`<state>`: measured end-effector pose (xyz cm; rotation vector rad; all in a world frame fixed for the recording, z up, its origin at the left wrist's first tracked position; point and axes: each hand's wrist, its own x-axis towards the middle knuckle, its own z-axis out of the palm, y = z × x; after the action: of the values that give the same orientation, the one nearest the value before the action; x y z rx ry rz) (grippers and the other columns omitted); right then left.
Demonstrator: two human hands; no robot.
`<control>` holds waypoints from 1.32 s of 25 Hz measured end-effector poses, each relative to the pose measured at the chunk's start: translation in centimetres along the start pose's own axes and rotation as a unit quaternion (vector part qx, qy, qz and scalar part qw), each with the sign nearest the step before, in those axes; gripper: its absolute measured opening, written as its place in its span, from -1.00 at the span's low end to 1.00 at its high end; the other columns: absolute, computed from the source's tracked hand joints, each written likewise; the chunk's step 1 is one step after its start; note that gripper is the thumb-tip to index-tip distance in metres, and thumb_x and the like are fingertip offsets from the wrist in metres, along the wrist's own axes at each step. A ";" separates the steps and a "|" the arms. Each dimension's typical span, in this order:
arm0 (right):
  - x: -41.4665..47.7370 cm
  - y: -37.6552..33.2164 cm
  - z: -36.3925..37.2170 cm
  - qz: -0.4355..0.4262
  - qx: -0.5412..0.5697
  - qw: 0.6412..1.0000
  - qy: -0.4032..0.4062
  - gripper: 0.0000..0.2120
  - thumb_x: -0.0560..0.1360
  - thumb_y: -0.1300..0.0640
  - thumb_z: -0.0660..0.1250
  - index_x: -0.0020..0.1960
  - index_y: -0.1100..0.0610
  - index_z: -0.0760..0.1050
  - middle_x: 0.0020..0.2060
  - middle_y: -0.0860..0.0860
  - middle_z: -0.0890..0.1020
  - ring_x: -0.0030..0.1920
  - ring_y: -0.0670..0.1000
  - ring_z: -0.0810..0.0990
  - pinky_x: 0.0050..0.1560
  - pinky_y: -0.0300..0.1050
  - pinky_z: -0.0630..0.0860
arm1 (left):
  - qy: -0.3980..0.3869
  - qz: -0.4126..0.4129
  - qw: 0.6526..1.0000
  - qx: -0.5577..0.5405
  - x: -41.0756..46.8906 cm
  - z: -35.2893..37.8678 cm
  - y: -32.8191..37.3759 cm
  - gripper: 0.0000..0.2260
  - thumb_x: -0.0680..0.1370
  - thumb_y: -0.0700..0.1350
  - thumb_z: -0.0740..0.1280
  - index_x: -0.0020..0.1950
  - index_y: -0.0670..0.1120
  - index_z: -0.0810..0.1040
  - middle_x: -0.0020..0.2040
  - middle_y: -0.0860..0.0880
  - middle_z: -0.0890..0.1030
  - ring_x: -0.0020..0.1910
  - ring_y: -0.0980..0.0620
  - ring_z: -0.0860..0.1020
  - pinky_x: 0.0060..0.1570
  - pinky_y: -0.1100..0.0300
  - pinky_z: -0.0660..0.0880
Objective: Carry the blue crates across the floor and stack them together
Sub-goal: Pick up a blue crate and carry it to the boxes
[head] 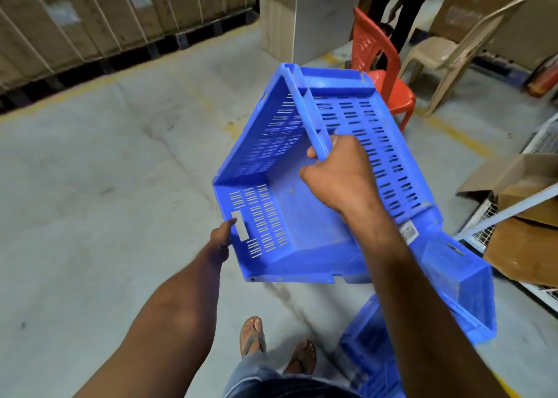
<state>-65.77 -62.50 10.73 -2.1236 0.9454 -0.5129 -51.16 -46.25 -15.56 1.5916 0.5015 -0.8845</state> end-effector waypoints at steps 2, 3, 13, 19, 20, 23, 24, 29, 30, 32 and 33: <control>-0.5 -1.1 -0.3 -0.016 -0.012 1.000 -0.008 -0.82 0.27 0.18 0.39 -0.33 -0.05 0.43 -0.41 -0.12 0.54 -0.24 0.12 0.65 -0.29 -0.14 0.52 | -0.007 -0.005 1.000 -0.001 -0.3 -0.8 -0.3 -0.64 0.61 -0.04 0.34 0.35 -0.17 0.50 -0.02 -0.11 0.56 -0.12 -0.08 0.51 -0.18 0.17 0.44; -0.6 -1.6 -0.4 -0.021 -0.013 1.000 -0.013 -0.83 0.28 0.18 0.38 -0.32 -0.05 0.43 -0.40 -0.12 0.55 -0.25 0.11 0.65 -0.29 -0.12 0.54 | 0.000 -0.006 1.000 -0.014 -0.5 -1.2 -0.5 -0.66 0.61 -0.07 0.34 0.35 -0.17 0.50 -0.02 -0.11 0.58 -0.11 -0.10 0.54 -0.08 0.11 0.51; 0.9 -4.9 1.4 -0.036 -0.023 0.998 -0.047 -0.88 0.29 0.17 0.35 -0.30 -0.01 0.44 -0.37 -0.06 0.55 -0.27 0.15 0.63 -0.33 -0.07 0.56 | 0.049 0.024 0.990 -0.128 -0.8 -9.2 -0.2 -0.75 0.60 -0.04 0.35 -0.21 -0.06 0.39 -0.32 -0.02 0.31 -0.40 0.04 0.25 -0.38 0.19 0.25; 3.4 -8.6 5.0 -0.032 -0.057 0.997 -0.042 -0.95 0.29 0.20 0.36 -0.24 0.11 0.54 -0.45 -0.04 0.52 -0.48 0.02 0.51 -0.52 -0.28 0.35 | -0.051 0.053 0.988 -0.139 0.1 -16.5 1.7 -0.72 0.67 0.11 0.21 -0.13 -0.04 0.40 -0.33 -0.04 0.43 -0.55 0.06 0.33 -0.51 0.25 0.30; 3.3 -9.5 6.2 -0.037 -0.060 0.996 -0.050 -0.94 0.29 0.19 0.36 -0.23 0.08 0.54 -0.43 -0.05 0.53 -0.45 0.02 0.52 -0.49 -0.27 0.36 | -0.026 0.034 0.992 -0.117 0.5 -17.2 1.9 -0.74 0.65 0.07 0.27 -0.16 -0.04 0.40 -0.34 -0.03 0.43 -0.50 0.07 0.31 -0.48 0.25 0.27; 2.8 -12.3 10.5 -0.053 -0.068 0.993 -0.075 -0.88 0.29 0.16 0.33 -0.17 0.05 0.54 -0.35 -0.04 0.56 -0.33 0.08 0.58 -0.36 -0.18 0.47 | 0.112 -0.007 0.990 -0.081 2.1 -19.4 2.3 -0.67 0.52 -0.07 0.48 -0.29 -0.08 0.36 -0.37 -0.04 0.33 -0.45 0.02 0.24 -0.42 0.17 0.20; 2.8 -13.0 11.7 -0.056 -0.073 0.993 -0.074 -0.86 0.29 0.16 0.32 -0.16 0.04 0.54 -0.33 -0.04 0.56 -0.30 0.10 0.59 -0.33 -0.15 0.50 | 0.142 -0.004 0.986 -0.084 2.4 -20.2 2.6 -0.65 0.49 -0.08 0.51 -0.30 -0.10 0.36 -0.37 -0.05 0.33 -0.44 0.01 0.24 -0.42 0.17 0.21; 5.5 -14.5 17.7 -0.090 -0.147 0.985 -0.030 -0.80 0.33 0.16 0.28 -0.07 0.11 0.57 -0.09 0.18 0.66 -0.06 0.26 0.63 -0.13 0.00 0.54 | 0.228 0.015 0.971 -0.077 3.8 -26.6 4.9 -0.66 0.43 0.03 0.56 -0.04 -0.18 0.55 -0.18 -0.12 0.56 -0.26 -0.12 0.55 -0.20 0.03 0.60; 6.1 -14.4 19.1 -0.094 -0.160 0.982 -0.027 -0.80 0.35 0.17 0.28 -0.05 0.14 0.57 -0.06 0.22 0.66 -0.04 0.29 0.63 -0.12 0.02 0.53 | 0.244 0.016 0.968 -0.062 4.2 -28.2 5.4 -0.64 0.44 0.04 0.55 0.02 -0.19 0.56 -0.11 -0.14 0.59 -0.16 -0.15 0.59 -0.05 -0.07 0.63; 7.4 -14.1 22.2 -0.085 -0.177 0.980 -0.039 -0.79 0.39 0.18 0.29 -0.01 0.20 0.56 -0.06 0.24 0.65 -0.05 0.30 0.63 -0.17 -0.01 0.48 | 0.246 0.019 0.967 -0.058 4.5 -31.3 6.5 -0.69 0.46 0.00 0.51 -0.01 -0.19 0.54 -0.13 -0.16 0.57 -0.17 -0.15 0.57 -0.05 -0.09 0.62; 8.2 -14.2 23.6 -0.072 -0.175 0.981 -0.049 -0.79 0.41 0.17 0.30 0.02 0.22 0.55 -0.08 0.22 0.64 -0.07 0.29 0.63 -0.20 -0.05 0.45 | 0.233 0.031 0.970 -0.067 4.6 -32.9 7.1 -0.77 0.48 -0.04 0.46 -0.11 -0.18 0.52 -0.22 -0.15 0.51 -0.29 -0.11 0.50 -0.20 0.00 0.59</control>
<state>-39.61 -51.24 6.80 -2.5223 0.8813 -0.3262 -34.34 -16.85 -13.72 1.6802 0.8199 -0.4122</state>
